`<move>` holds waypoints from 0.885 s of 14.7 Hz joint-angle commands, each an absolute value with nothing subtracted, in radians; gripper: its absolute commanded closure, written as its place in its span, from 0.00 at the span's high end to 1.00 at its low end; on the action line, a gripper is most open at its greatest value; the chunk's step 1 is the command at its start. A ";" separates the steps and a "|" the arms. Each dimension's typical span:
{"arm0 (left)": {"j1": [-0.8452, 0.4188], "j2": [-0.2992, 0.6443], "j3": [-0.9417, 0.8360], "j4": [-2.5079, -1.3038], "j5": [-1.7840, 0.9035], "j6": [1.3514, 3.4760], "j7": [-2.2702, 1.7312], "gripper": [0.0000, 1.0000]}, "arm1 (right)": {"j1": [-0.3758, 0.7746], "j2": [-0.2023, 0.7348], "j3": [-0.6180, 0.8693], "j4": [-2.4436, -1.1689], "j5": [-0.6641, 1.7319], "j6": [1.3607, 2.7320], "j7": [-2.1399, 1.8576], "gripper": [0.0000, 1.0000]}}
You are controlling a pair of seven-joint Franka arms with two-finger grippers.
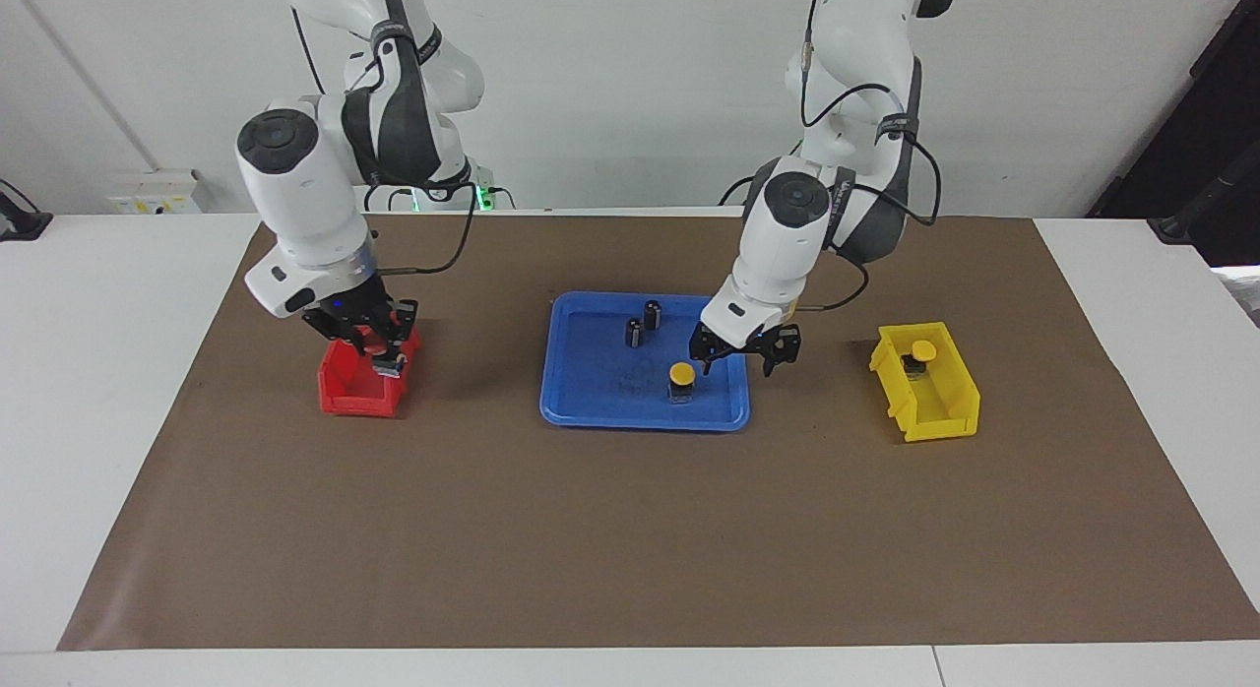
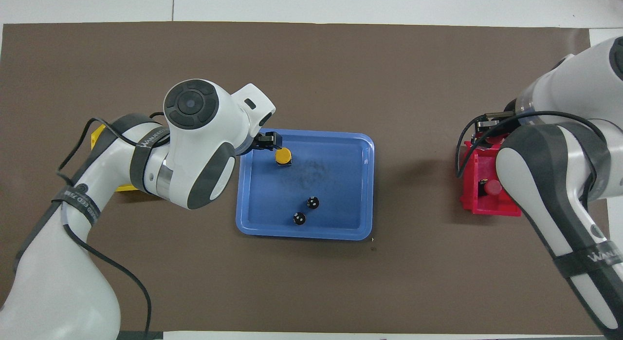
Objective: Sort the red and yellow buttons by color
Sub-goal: 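Grasp the remaining yellow button with the left gripper and lift it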
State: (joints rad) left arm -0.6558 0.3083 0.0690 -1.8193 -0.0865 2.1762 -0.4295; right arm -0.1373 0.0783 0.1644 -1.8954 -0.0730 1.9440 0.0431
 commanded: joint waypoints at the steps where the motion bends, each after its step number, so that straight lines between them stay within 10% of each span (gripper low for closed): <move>1: -0.718 0.334 0.087 -1.809 -0.109 2.204 -0.486 1.00 | -0.219 0.011 0.181 -2.033 -0.048 2.049 -0.090 0.16; 11: -0.732 0.364 0.087 -1.807 -0.114 2.249 -0.529 0.82 | -0.247 -0.003 0.178 -2.224 -0.009 2.281 -0.235 0.16; 13: -0.732 0.364 0.087 -1.805 -0.115 2.246 -0.537 0.56 | -0.245 0.014 0.178 -2.230 -0.009 2.296 -0.239 0.16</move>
